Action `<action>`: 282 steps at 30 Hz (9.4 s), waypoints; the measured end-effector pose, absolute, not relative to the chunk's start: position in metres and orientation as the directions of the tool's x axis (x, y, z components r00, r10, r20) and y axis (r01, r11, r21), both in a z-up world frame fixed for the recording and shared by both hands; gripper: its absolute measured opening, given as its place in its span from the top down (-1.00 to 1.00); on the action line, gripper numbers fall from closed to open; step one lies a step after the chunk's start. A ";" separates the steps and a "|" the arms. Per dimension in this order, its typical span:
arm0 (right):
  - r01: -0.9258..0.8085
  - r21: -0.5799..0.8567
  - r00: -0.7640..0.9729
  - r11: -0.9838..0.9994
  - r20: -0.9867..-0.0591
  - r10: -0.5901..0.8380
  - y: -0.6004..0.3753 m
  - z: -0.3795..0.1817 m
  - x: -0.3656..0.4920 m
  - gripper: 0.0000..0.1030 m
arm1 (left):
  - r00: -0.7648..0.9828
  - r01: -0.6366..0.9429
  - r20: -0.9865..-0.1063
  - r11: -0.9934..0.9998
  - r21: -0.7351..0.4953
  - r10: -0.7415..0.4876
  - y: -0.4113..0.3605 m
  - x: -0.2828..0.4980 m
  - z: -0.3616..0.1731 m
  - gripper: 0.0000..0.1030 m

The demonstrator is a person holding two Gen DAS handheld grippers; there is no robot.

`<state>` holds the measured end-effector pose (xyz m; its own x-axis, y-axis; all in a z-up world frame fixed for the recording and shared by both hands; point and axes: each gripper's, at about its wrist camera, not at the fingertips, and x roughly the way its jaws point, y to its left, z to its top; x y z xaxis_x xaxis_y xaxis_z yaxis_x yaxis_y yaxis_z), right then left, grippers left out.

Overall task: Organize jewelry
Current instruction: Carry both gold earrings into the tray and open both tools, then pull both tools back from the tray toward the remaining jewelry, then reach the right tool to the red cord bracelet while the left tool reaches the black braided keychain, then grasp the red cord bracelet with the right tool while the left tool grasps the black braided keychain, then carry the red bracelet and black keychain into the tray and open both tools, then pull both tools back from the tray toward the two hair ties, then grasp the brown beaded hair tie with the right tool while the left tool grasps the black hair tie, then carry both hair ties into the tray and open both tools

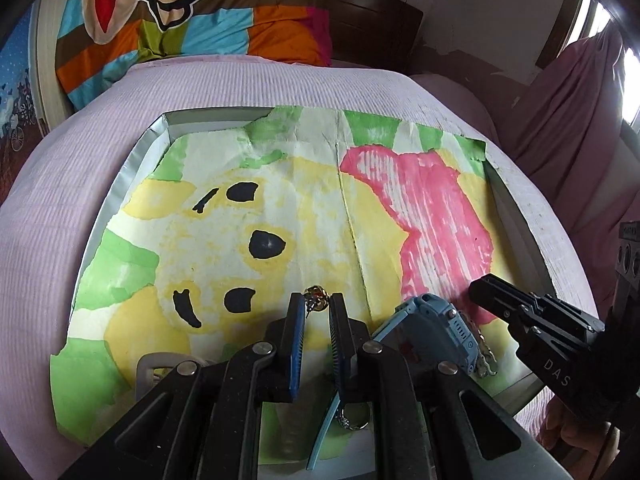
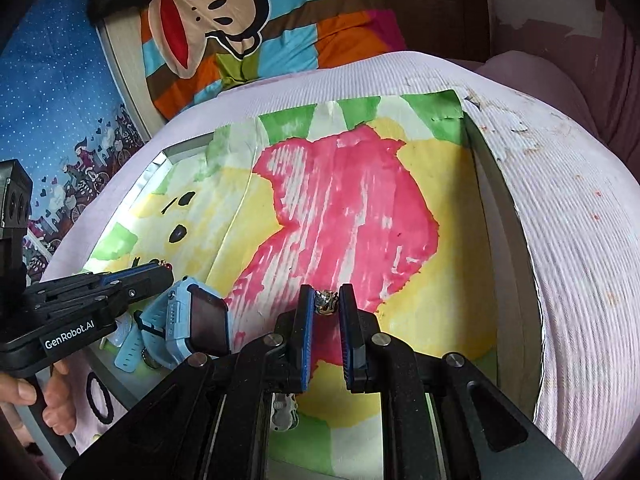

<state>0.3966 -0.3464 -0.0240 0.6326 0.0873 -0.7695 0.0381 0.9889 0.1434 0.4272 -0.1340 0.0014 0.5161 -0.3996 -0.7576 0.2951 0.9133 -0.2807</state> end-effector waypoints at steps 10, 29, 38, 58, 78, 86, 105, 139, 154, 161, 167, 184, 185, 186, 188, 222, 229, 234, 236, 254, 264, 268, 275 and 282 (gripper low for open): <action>0.048 0.127 0.770 0.991 -0.637 0.044 -0.354 0.000 0.358 0.06 | 0.647 0.308 -0.622 0.898 -0.315 -0.440 -0.122 0.394 0.028 -0.17; 0.064 0.101 0.971 0.993 -0.238 -0.038 -0.342 0.076 0.233 -0.98 | 0.914 0.223 -0.295 0.953 -0.207 -0.278 -0.060 0.287 0.072 -1.00; 0.052 0.069 0.992 0.996 -0.123 -0.043 -0.316 0.079 0.172 -0.98 | 0.953 0.209 -0.193 0.968 -0.141 -0.234 -0.036 0.232 0.065 -1.00; -0.024 0.023 0.993 0.999 -0.114 0.026 -0.288 0.054 0.089 -0.98 | 0.921 0.268 -0.257 0.955 -0.127 -0.292 -0.003 0.168 0.026 -1.00; -0.180 0.120 0.813 0.976 -0.541 0.217 -0.293 -0.029 0.172 -0.22 | 0.603 0.379 -0.644 0.879 -0.287 -0.471 -0.020 0.214 -0.038 -0.58; -0.265 0.069 0.706 0.962 -0.665 0.242 -0.271 -0.050 0.206 0.06 | 0.457 0.418 -0.749 0.859 -0.295 -0.480 -0.050 0.235 -0.052 -0.07; -0.374 0.033 0.617 0.927 -0.738 0.275 -0.257 -0.061 0.227 0.50 | 0.416 0.350 -0.756 0.856 -0.379 -0.505 -0.052 0.260 -0.064 0.50; -0.258 0.109 0.838 0.960 -0.469 0.279 -0.315 0.019 0.198 0.89 | 0.712 0.512 -0.354 0.793 -0.329 -0.607 -0.063 0.250 0.067 0.96; -0.024 0.161 0.859 0.987 -0.502 0.103 -0.347 0.041 0.325 0.89 | 0.700 0.394 -0.462 0.834 -0.387 -0.545 -0.114 0.375 0.036 0.96; -0.010 0.148 0.753 0.989 -0.650 0.105 -0.340 -0.003 0.354 0.88 | 0.647 0.349 -0.548 0.845 -0.405 -0.530 -0.113 0.384 0.012 0.95; -0.004 0.141 0.726 0.990 -0.681 0.100 -0.337 -0.017 0.357 0.87 | 0.621 0.348 -0.604 0.866 -0.360 -0.500 -0.118 0.385 0.009 0.95; 0.042 0.110 0.828 0.993 -0.560 0.027 -0.350 0.002 0.319 0.04 | 0.757 0.363 -0.471 0.891 -0.273 -0.452 -0.109 0.341 0.035 -0.52; 0.044 0.115 0.843 0.992 -0.537 0.025 -0.351 0.005 0.313 -0.08 | 0.775 0.358 -0.451 0.896 -0.263 -0.443 -0.107 0.336 0.039 -0.65; 0.047 0.118 0.858 0.992 -0.514 0.021 -0.351 0.009 0.307 -0.14 | 0.793 0.353 -0.430 0.901 -0.252 -0.431 -0.104 0.330 0.042 -0.72; 0.052 0.121 0.885 0.991 -0.465 0.010 -0.350 0.017 0.294 -0.49 | 0.829 0.336 -0.388 0.913 -0.231 -0.403 -0.099 0.318 0.049 -0.98; -0.046 0.029 0.988 0.998 -0.149 0.050 -0.278 0.045 0.126 -0.98 | 0.904 0.304 -0.290 0.950 -0.076 -0.313 0.004 0.197 0.041 -1.00; -0.119 -0.005 0.950 0.993 -0.293 0.112 -0.267 0.021 0.151 -0.98 | 0.827 0.319 -0.428 0.930 -0.181 -0.366 0.018 0.228 0.025 -0.99; -0.173 -0.002 0.900 0.985 -0.406 0.157 -0.262 0.006 0.175 -0.94 | 0.762 0.324 -0.525 0.925 -0.197 -0.379 0.009 0.248 0.008 -0.56; -0.191 -0.004 0.880 0.982 -0.444 0.169 -0.260 0.000 0.184 -0.61 | 0.737 0.328 -0.554 0.922 -0.205 -0.386 0.006 0.255 0.001 -0.40; -0.399 -0.013 0.661 0.917 -0.697 0.278 -0.214 -0.055 0.239 0.48 | 0.539 0.324 -0.696 0.880 -0.348 -0.474 -0.013 0.308 -0.049 0.48; -0.382 -0.043 0.666 0.923 -0.706 0.242 -0.211 -0.055 0.246 0.94 | 0.545 0.350 -0.683 0.872 -0.343 -0.487 -0.017 0.302 -0.049 0.89; -0.371 -0.041 0.688 0.928 -0.683 0.245 -0.215 -0.051 0.242 0.95 | 0.586 0.358 -0.659 0.880 -0.311 -0.471 -0.018 0.294 -0.039 0.90; -0.308 -0.039 0.755 0.951 -0.617 0.219 -0.233 -0.037 0.233 0.95 | 0.639 0.379 -0.616 0.885 -0.270 -0.461 -0.022 0.282 -0.020 0.90; -0.262 -0.040 0.802 0.964 -0.565 0.195 -0.251 -0.013 0.231 0.95 | 0.667 0.412 -0.577 0.879 -0.241 -0.471 -0.034 0.276 0.005 0.90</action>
<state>0.2312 -0.2513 -0.0135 0.8021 0.1946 -0.5645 -0.2623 0.9641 -0.0404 0.2755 -0.0335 0.0045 0.6671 -0.4708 -0.5774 0.4119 0.8788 -0.2408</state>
